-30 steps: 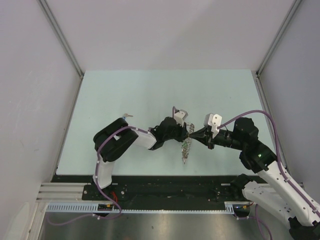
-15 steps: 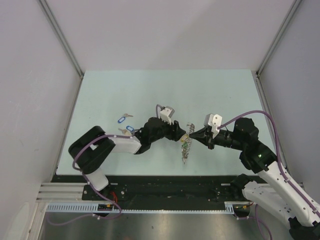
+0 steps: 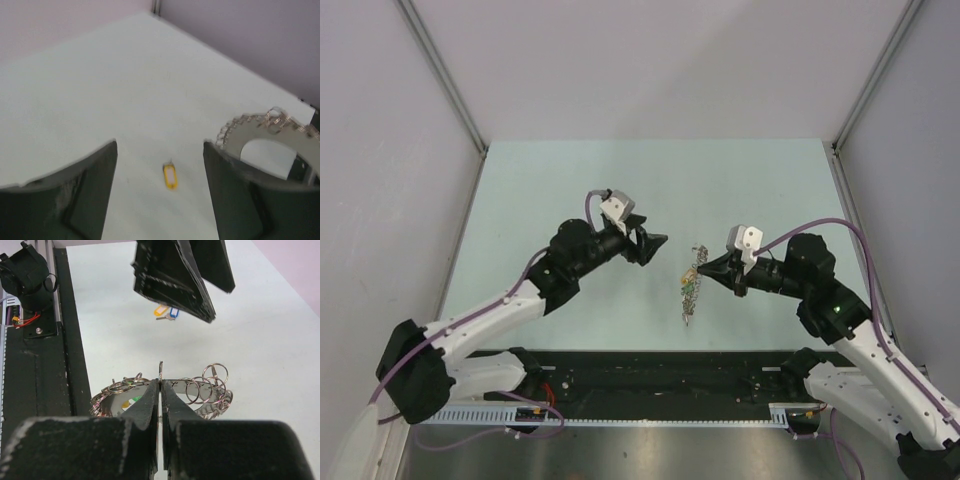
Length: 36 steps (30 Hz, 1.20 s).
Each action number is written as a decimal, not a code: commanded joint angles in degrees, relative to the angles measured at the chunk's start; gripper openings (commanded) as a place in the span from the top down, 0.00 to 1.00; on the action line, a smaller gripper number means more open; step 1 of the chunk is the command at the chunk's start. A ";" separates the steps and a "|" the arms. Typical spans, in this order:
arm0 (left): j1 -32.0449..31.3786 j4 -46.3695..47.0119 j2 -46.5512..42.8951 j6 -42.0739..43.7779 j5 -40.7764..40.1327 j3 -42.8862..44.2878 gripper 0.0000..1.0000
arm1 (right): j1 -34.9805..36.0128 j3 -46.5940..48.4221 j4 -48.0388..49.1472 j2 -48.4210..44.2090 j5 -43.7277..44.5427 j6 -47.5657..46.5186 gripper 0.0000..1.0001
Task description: Put the keys on the keyring
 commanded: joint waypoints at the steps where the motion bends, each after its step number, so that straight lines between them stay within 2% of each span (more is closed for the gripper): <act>1: 0.18 -11.86 -5.50 11.58 9.54 6.28 0.26 | -0.36 1.32 4.61 0.20 -1.60 0.67 1.00; 7: 0.18 -24.69 -5.07 21.96 29.29 14.81 0.23 | -0.36 2.37 4.09 1.60 -5.73 -0.91 1.00; 11: 0.18 -29.46 -3.93 28.37 35.74 18.06 0.26 | -0.44 3.34 4.17 2.74 -7.05 -1.18 1.00; 14: 0.18 -31.66 -3.48 30.93 39.00 19.12 0.33 | -0.44 3.69 4.70 3.71 -8.10 -1.09 1.00; 16: 0.18 -32.19 -3.22 31.12 41.01 19.12 0.43 | -0.36 4.04 5.14 4.24 -8.89 -0.92 1.00; 18: 0.00 -32.37 -2.96 31.20 41.64 18.77 0.51 | -0.36 4.22 5.40 5.03 -9.77 -0.83 1.00; 20: -0.44 -33.16 -2.35 31.82 41.20 18.77 0.53 | -0.36 4.40 5.67 5.73 -10.65 -0.83 1.00; 36: -3.43 -37.90 0.64 31.91 37.08 20.70 0.60 | 2.37 5.80 7.69 10.57 -11.89 -1.35 1.00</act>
